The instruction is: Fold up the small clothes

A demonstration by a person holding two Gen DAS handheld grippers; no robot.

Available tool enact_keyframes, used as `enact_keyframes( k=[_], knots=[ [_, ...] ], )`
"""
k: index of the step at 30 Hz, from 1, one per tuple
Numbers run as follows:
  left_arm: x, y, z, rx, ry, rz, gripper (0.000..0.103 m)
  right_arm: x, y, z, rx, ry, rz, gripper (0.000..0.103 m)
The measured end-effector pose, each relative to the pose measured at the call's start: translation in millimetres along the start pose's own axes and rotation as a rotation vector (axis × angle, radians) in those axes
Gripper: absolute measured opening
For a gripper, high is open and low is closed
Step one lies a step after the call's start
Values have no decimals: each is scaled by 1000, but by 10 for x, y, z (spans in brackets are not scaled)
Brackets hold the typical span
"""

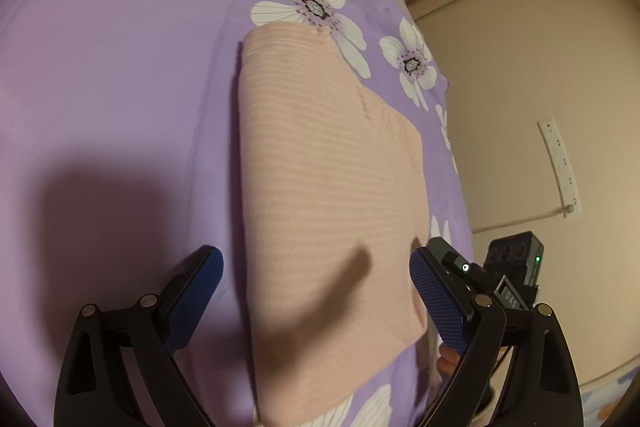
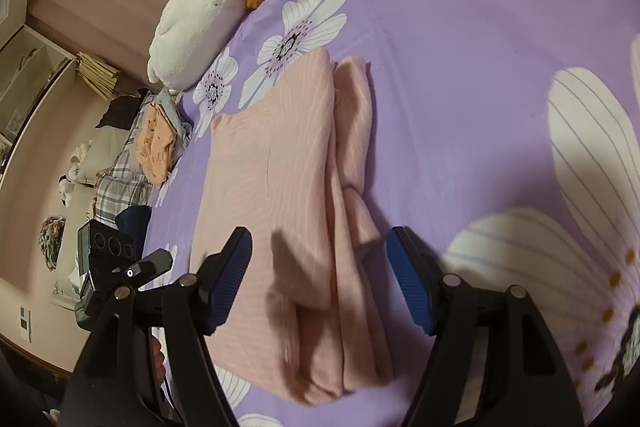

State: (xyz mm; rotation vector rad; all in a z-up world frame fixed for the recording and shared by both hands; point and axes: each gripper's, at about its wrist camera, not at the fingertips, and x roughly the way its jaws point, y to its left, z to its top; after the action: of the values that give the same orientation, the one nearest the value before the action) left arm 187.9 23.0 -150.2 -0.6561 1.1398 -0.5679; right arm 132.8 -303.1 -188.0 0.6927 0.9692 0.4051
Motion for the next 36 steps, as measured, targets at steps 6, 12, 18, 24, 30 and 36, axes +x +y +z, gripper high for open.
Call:
enact_keyframes(
  k=[6,12,18,24,30,36],
  knots=[
    [142,-44,122,23,14,-7,93,122,-44,148,14,13,41,71],
    [252,-75,228,28,22,-17,93,229,-55,261,27,16,88,71],
    [303,-92,284,33,21,-15,93,337,16,346,-4,26,85,71],
    [349,-104,347,37,27,-5,93,412,45,413,-24,26,71,64],
    [388,-92,430,30,43,-1,93,498,53,475,-20,32,61,53],
    [403,-108,435,30,39,13,93,553,74,492,-31,24,53,46]
  ],
)
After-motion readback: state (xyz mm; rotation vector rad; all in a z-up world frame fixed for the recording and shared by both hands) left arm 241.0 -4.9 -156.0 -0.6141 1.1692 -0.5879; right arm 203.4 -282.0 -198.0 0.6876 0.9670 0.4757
